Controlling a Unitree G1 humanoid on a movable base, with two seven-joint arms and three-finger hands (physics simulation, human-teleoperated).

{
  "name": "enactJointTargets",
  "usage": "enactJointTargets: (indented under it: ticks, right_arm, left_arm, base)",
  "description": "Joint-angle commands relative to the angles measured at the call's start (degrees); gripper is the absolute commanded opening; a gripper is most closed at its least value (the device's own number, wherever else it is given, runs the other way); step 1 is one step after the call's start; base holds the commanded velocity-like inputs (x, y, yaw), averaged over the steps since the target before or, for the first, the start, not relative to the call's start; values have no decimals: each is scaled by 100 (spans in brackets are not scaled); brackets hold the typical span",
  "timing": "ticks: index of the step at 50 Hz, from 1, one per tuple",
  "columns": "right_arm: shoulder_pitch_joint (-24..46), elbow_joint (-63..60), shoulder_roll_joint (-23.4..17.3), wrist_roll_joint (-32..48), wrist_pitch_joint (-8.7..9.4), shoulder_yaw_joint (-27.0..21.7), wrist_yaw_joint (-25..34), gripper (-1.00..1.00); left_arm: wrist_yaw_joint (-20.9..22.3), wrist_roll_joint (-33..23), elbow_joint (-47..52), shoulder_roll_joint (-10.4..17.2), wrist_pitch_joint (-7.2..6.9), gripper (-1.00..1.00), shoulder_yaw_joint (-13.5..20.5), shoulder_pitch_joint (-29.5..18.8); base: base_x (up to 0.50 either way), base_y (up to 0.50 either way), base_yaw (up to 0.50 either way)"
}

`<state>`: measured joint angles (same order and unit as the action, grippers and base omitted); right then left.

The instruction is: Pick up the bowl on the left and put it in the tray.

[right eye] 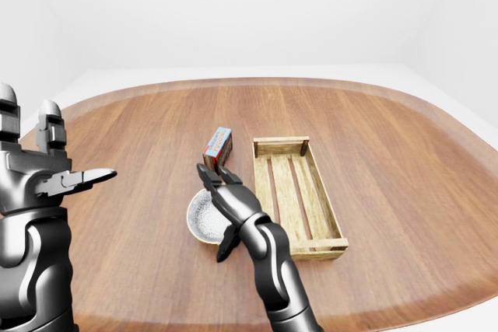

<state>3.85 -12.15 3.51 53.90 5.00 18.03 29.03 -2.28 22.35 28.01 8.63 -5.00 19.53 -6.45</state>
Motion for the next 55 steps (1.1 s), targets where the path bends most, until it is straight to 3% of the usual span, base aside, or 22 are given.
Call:
enactJointTargets:
  ticks: [1,12,18,55]
  right_arm:
    - [-127,341,26,-189,0,86,-180,100]
    - [-53,685,-54,-443,0,-133,-332,100]
    - [-146,511,-182,-297,0,23,-183,100]
    - [112,689,-76,-438,0,-124,59,100]
  left_arm:
    - [25,-383,-374,-78,0,100,-252,43]
    - [-16,-410,-456,-54,0,100,-307,-57]
    - [-16,-434,-434,-62,0,100,-324,-43]
    - [-38,-414,-249,-48,0,100,-235,1]
  base:
    - [0,0,0]
    - [0,0,0]
    - [0,0,0]
    - [0,0,0]
